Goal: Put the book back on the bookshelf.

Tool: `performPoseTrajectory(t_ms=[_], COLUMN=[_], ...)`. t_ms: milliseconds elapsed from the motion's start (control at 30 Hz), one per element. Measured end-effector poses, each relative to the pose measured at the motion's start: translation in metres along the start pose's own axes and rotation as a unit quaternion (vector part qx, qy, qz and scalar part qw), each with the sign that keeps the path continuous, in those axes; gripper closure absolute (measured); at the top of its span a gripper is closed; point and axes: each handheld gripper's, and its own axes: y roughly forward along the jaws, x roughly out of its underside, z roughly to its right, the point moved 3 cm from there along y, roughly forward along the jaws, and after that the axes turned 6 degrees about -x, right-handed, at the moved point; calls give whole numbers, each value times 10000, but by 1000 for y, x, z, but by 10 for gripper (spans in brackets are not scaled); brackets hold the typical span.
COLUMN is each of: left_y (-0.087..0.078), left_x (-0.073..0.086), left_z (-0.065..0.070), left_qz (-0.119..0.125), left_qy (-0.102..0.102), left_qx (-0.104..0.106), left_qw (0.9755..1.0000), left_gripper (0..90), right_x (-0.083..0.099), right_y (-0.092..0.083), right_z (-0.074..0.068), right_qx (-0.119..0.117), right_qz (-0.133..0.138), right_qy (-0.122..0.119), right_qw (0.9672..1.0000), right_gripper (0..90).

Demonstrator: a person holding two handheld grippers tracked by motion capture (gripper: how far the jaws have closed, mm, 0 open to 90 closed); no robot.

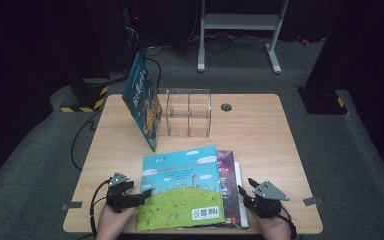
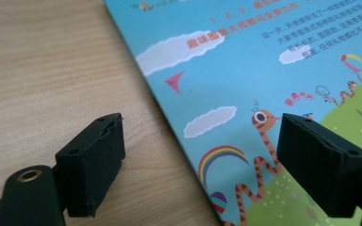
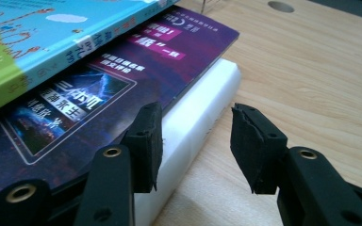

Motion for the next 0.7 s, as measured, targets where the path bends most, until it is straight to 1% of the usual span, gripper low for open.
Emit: performPoseTrajectory(t_ms=[133,167,200,233,267,367,433,467,500,567,600,633,667,700], left_y=[0,1,1,1,1,2,2,2,3,3,3,3,3,3], left_x=[0,1,1,1,1,1,2,1,1,1,1,1,1,1], left_z=[0,0,1,2,2,2,4,4,4,6,6,6,7,7], left_qz=[34,44,45,60,67,103,104,89,78,83,84,78,78,79], left_qy=[13,103,111,110,153,164,125,149,171,138,150,126,96,84], left_qx=[12,-26,-41,-6,5,29,84,113,123,111,113,123,128,120], left_qw=[10000,9999,9999,9999,9999,9998,9998,9998,9997,9998,9998,9998,9998,9999], left_gripper=[153,153,152,149,149,146,145,145,142,140,139,137,134,133], right_x=[-3,-4,-4,-5,-6,-8,-9,-10,-11,-13,-15,-16,-18,-19], right_y=[0,0,-1,-2,-3,-4,-3,-2,-1,2,3,4,5,6], right_z=[-3,-3,-3,-3,-3,-6,-8,-9,-11,-13,-14,-15,-16,-17], right_qx=[-40,-53,-92,-110,-182,-348,-470,-512,-599,-694,-701,-692,-656,-675], right_qz=[-54,-41,-17,13,33,24,7,-20,-124,-151,-181,-197,-175,-179], right_qy=[-42,-14,39,47,54,13,-41,-35,34,90,59,48,-16,-10], right_qw=[10000,10000,9999,9999,9998,9994,9989,9987,9981,9974,9974,9974,9977,9976], right_gripper=[512,503,497,495,496,496,484,478,472,464,438,428,416,404])
